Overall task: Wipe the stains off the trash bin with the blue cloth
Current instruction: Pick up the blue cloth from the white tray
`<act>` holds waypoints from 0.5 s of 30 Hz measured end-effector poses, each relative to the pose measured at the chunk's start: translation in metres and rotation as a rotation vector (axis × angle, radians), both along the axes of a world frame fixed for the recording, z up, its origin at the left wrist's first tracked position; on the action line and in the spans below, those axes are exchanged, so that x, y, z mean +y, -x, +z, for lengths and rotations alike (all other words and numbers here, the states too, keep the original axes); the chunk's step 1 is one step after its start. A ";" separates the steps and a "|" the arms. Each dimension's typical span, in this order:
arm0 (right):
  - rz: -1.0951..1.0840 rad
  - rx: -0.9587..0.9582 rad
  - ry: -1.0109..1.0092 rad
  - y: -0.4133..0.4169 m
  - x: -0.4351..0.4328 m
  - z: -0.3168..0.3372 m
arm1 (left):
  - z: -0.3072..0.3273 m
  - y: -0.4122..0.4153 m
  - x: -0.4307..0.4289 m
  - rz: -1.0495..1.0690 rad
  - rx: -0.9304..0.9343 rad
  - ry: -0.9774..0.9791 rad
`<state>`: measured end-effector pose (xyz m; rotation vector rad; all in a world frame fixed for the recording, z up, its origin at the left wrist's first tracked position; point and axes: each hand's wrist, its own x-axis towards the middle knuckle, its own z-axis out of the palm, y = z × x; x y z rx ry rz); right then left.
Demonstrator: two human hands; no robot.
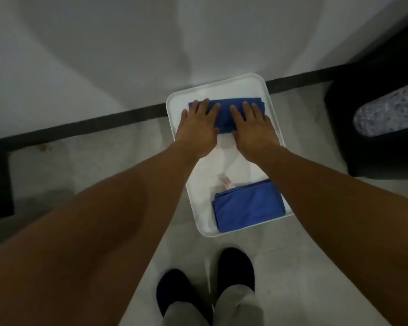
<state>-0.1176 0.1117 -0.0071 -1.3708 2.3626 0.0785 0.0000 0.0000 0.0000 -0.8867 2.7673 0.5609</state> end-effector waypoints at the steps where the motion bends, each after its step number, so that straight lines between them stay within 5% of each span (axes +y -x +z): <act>1: 0.005 0.031 -0.007 0.002 -0.001 -0.006 | -0.007 0.003 0.000 -0.026 -0.033 0.006; 7: -0.009 0.083 0.049 0.007 -0.009 -0.022 | -0.026 0.013 0.002 -0.017 0.006 0.141; 15: 0.085 0.110 0.173 -0.001 -0.029 0.024 | 0.032 0.011 -0.016 0.078 -0.004 0.122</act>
